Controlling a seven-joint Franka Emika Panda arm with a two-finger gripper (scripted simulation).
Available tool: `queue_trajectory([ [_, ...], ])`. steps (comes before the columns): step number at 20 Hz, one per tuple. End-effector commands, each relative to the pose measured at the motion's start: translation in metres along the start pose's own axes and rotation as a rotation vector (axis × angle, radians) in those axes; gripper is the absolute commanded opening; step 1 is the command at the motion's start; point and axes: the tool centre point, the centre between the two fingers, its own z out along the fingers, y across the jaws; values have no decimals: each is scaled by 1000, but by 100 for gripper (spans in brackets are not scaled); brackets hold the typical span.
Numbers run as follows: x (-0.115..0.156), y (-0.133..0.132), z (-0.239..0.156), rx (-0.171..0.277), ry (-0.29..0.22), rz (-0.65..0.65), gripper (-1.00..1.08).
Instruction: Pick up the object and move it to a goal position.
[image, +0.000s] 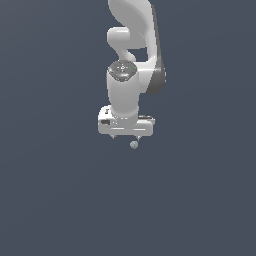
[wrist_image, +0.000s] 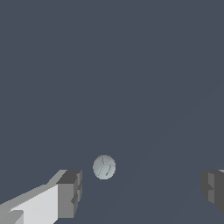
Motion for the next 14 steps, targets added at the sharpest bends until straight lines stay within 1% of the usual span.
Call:
queue_trajectory([
  [1, 0, 0, 0, 0, 0, 0, 100],
  [9, 6, 8, -5, -18, 11, -36, 100],
  [14, 7, 9, -5, -19, 11, -38, 100],
])
